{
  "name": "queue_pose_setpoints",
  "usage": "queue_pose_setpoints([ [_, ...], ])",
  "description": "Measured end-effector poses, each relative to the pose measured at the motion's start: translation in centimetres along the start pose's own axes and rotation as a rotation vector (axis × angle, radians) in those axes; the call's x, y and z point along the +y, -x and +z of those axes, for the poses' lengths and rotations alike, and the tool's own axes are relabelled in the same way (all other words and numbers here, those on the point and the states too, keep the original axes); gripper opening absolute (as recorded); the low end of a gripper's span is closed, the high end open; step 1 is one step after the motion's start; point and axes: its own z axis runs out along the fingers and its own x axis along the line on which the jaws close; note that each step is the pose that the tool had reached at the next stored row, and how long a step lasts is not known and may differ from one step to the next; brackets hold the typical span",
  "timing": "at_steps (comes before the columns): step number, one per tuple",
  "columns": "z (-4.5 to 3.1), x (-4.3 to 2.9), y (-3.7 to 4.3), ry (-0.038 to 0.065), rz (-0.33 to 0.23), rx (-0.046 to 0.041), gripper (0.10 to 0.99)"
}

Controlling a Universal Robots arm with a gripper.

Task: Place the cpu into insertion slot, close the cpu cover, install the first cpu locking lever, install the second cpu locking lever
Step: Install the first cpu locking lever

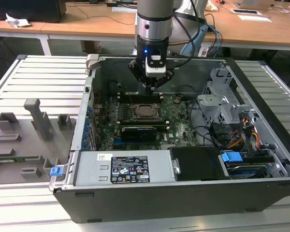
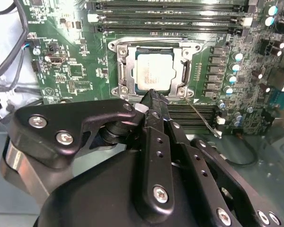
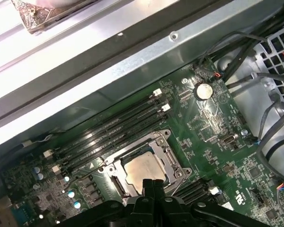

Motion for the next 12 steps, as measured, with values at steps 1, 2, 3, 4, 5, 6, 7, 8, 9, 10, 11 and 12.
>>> queue_pose_setpoints([
  [1,0.0,0.0,0.0,0.0,-0.013,0.0003,0.106],
  [2,0.0,0.0,0.0,0.001,-0.027,0.0007,0.106],
  [3,0.0,0.0,0.0,0.001,-0.037,0.0009,0.106],
  [4,0.0,0.0,0.0,0.001,-0.044,0.0012,0.106],
  [5,0.0,0.0,0.0,0.001,-0.059,0.0015,0.106],
  [6,0.0,0.0,0.0,0.002,-0.074,0.0019,0.106],
  [7,0.0,0.0,0.0,0.002,-0.087,0.0022,0.106],
  [8,0.0,0.0,0.0,0.002,-0.094,0.0025,0.106],
  [9,0.0,0.0,0.0,0.003,-0.103,0.0027,0.106],
  [10,0.0,0.0,0.0,0.003,-0.118,0.003,0.106],
  [11,0.0,0.0,0.0,0.003,-0.134,0.0035,0.106],
  [12,0.0,0.0,0.0,0.004,-0.146,0.0038,0.106],
])
